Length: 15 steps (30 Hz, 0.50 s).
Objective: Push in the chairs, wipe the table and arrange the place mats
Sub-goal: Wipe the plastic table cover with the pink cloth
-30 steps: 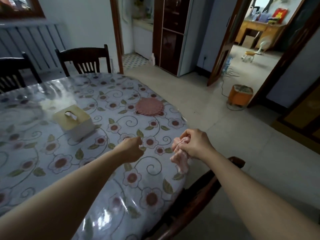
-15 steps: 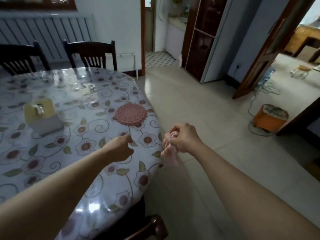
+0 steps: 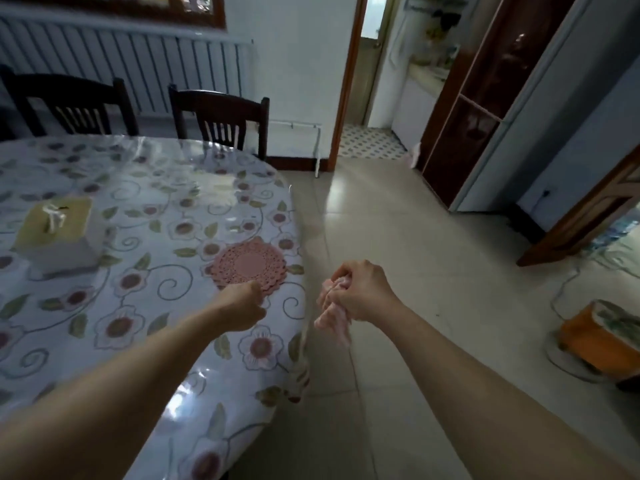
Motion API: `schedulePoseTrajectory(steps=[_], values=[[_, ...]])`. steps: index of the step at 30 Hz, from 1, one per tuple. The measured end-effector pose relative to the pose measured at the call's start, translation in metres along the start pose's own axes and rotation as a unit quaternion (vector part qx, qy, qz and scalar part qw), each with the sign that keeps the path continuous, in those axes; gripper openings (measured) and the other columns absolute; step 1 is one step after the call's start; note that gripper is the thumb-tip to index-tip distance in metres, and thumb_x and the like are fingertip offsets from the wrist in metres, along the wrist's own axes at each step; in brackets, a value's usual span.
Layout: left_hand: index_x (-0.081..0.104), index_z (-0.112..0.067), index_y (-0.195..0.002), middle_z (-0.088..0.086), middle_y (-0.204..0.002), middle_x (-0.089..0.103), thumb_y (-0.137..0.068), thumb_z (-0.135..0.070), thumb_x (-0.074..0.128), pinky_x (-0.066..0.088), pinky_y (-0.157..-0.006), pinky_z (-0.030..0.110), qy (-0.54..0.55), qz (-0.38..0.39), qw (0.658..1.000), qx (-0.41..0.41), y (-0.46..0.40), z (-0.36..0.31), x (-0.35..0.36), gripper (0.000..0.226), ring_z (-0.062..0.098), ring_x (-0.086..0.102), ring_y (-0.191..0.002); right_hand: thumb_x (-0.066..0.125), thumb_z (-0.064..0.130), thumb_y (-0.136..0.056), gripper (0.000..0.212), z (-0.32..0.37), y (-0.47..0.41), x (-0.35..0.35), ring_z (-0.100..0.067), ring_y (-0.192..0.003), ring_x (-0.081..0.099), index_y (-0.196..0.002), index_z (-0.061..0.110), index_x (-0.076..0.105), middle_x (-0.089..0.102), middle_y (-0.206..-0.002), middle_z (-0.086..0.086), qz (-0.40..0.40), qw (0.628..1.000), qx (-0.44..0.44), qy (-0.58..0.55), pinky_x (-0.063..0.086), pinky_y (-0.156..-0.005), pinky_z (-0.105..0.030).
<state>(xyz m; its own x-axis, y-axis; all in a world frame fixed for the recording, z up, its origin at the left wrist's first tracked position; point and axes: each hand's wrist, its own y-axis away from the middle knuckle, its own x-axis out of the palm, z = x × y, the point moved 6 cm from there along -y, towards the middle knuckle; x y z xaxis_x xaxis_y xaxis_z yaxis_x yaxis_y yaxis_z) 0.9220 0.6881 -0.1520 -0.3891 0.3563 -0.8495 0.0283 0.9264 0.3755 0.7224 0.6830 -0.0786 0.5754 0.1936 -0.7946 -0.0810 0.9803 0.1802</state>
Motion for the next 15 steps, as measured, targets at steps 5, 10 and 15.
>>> schedulePoseTrajectory(steps=[5,10,15], values=[[0.050,-0.013,-0.120,0.010,-0.119,0.058,-0.088,-0.024,0.057,0.048,-0.088,0.035,0.039,-0.013,0.997,-0.066,-0.020,0.004,-0.011,0.035,0.023,0.054,-0.101,0.065,0.010,-0.078,0.019,0.008,-0.062,-0.003,-0.009,-0.067,0.054,-0.096,0.010,0.070,0.068,-0.091,-0.007,0.042,0.997,-0.066,0.000,0.035,-0.040,-0.005],[0.054,-0.017,-0.116,0.008,-0.117,0.063,-0.085,-0.028,0.059,0.044,-0.075,0.027,0.076,-0.074,0.981,-0.161,-0.031,0.007,-0.023,0.033,0.022,0.057,-0.096,0.064,0.008,-0.082,0.020,0.017,-0.119,-0.004,-0.017,-0.081,0.060,-0.101,0.006,0.069,0.067,-0.100,-0.011,0.101,0.981,-0.161,0.031,0.043,-0.056,-0.016],[0.052,-0.018,-0.121,0.005,-0.122,0.060,-0.084,-0.023,0.060,0.039,-0.074,0.024,0.105,-0.124,0.954,-0.253,-0.026,-0.004,-0.020,0.038,0.015,0.051,-0.091,0.055,0.006,-0.086,0.020,0.013,-0.169,-0.012,-0.017,-0.080,0.058,-0.101,0.009,0.068,0.067,-0.099,-0.010,0.142,0.964,-0.218,0.057,0.046,-0.062,-0.022]])
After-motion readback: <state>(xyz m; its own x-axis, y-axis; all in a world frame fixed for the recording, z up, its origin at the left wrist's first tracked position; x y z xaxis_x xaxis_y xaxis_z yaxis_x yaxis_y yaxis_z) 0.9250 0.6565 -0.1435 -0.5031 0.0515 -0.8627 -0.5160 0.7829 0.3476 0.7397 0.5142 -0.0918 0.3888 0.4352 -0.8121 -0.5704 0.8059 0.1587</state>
